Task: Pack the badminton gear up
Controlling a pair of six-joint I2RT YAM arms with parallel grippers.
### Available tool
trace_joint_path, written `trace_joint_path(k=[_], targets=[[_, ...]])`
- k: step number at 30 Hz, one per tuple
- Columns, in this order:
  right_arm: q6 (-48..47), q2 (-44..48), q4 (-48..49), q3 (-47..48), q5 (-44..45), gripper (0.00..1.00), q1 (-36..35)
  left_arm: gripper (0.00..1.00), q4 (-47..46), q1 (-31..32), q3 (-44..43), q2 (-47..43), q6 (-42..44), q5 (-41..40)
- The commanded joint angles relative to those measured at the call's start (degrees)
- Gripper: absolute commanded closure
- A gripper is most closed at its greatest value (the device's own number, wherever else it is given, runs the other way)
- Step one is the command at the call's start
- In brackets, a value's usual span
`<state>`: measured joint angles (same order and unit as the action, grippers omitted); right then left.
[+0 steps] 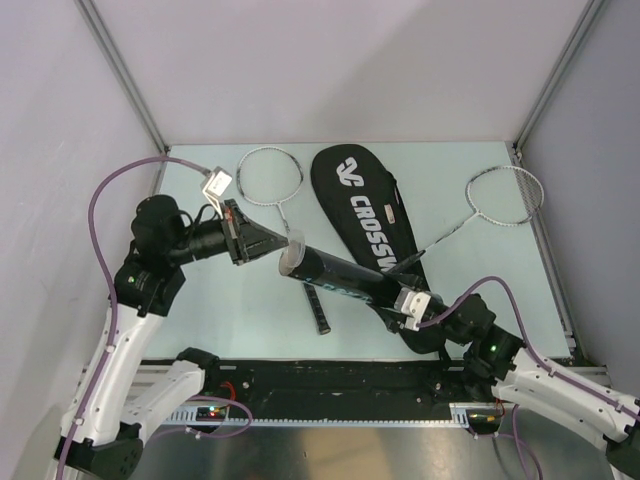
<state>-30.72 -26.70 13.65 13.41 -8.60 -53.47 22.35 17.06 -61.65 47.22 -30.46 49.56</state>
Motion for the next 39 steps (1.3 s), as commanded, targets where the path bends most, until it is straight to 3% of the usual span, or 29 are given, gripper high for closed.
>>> trace_joint_path(k=[1, 17, 25, 39], targets=[[-1.20, 2.09, 6.31, 2.67, 1.51, 0.95, -0.29, 1.00, 3.54, -0.32, 1.08, -0.74, 3.31, 0.82], [-1.13, 1.96, 5.78, 2.80, 2.27, 0.95, -1.09, 1.00, 10.09, -0.36, 1.28, -0.37, 8.66, -0.51], [-2.78, 1.00, 3.72, 3.51, 5.17, 0.95, -2.77, 1.00, 17.94, -0.36, -1.52, 0.97, 15.27, -7.64], [-2.62, -0.51, 3.94, 4.00, 6.21, 0.95, -3.85, 1.00, 19.94, -0.31, -1.86, 1.71, 16.82, -10.87]])
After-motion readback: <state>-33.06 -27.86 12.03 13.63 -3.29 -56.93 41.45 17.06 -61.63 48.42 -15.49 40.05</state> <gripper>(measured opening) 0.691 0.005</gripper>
